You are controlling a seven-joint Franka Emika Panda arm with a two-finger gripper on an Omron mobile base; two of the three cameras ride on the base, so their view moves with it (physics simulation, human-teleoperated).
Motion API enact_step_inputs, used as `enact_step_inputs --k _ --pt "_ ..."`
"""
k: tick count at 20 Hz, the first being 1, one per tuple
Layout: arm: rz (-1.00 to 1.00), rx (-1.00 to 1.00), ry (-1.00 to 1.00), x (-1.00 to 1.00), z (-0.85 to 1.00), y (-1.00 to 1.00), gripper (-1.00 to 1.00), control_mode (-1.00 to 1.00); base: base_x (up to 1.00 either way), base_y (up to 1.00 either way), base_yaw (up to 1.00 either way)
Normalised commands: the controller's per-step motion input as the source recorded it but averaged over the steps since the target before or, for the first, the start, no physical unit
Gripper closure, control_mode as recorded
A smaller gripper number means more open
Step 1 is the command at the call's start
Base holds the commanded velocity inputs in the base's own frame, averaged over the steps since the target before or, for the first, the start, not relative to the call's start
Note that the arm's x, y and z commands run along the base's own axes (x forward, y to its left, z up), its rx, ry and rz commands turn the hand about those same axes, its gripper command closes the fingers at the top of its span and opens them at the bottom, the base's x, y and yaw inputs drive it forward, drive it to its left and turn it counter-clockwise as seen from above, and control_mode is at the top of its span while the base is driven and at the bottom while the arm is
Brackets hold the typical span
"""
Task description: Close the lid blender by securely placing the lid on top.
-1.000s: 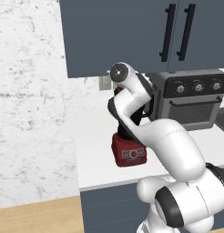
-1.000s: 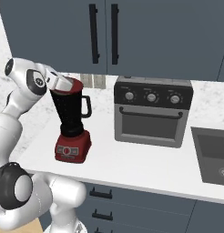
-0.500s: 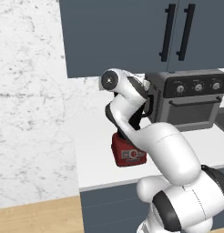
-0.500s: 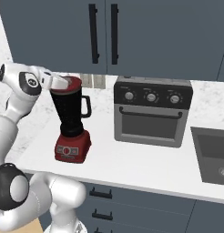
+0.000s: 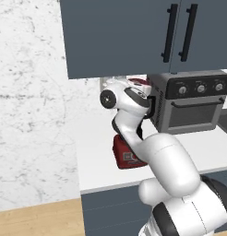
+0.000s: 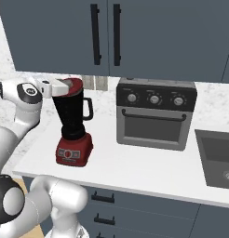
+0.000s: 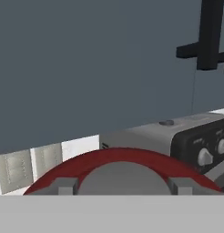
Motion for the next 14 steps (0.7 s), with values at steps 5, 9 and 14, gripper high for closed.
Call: enact_step_inputs --k 5,9,14 --pt "0.0 0.0 0.0 0.0 0.0 -0.05 1.0 -1.0 0.0 0.0 0.0" --pt "0.0 0.02 0.0 0.0 0.0 0.0 1.0 -1.0 0.0 0.0 0.0" --pt "0.0 0.01 -0.05 -0.02 0.02 0.0 -1.0 -1.0 0.0 0.0 0.0"
